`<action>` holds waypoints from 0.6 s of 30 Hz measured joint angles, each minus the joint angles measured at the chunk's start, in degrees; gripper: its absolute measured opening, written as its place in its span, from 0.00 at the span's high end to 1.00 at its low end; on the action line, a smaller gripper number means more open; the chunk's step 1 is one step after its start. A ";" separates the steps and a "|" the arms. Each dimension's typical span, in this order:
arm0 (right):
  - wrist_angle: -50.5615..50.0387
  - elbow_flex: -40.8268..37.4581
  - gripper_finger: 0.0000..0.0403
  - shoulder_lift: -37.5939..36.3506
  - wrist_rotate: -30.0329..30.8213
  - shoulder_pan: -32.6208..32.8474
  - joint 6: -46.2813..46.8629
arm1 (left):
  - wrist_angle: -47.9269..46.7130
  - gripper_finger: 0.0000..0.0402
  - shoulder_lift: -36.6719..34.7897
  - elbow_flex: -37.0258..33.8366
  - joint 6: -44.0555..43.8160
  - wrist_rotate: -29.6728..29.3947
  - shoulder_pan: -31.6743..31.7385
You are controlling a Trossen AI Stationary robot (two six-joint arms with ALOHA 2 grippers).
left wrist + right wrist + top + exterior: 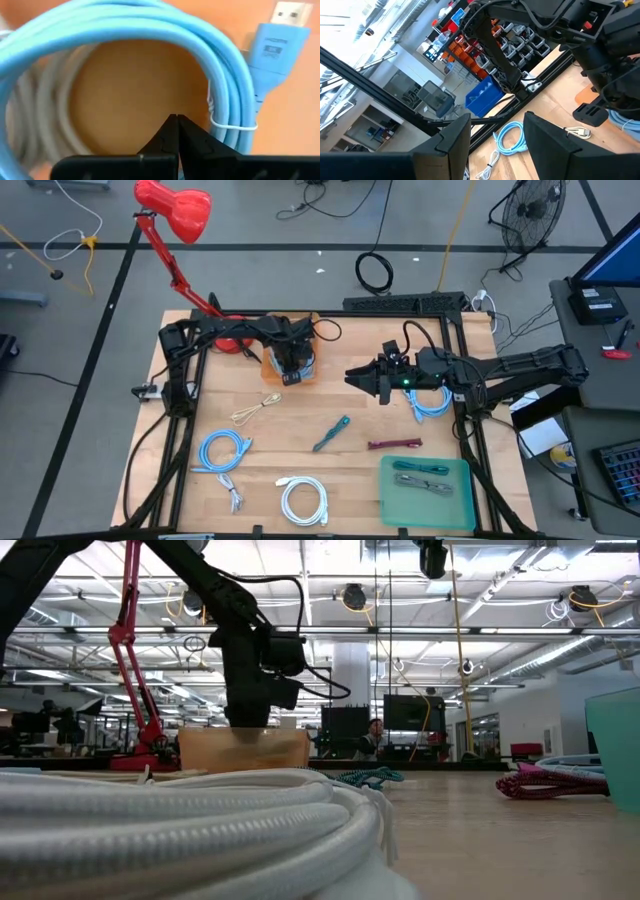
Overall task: Pick & Place USB Port
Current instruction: Put the top left light blue wire cable into the orange bin
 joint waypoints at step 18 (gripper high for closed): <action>0.04 0.00 0.58 0.00 0.16 0.00 0.05 | -1.70 1.00 0.00 1.70 -4.04 6.70 0.23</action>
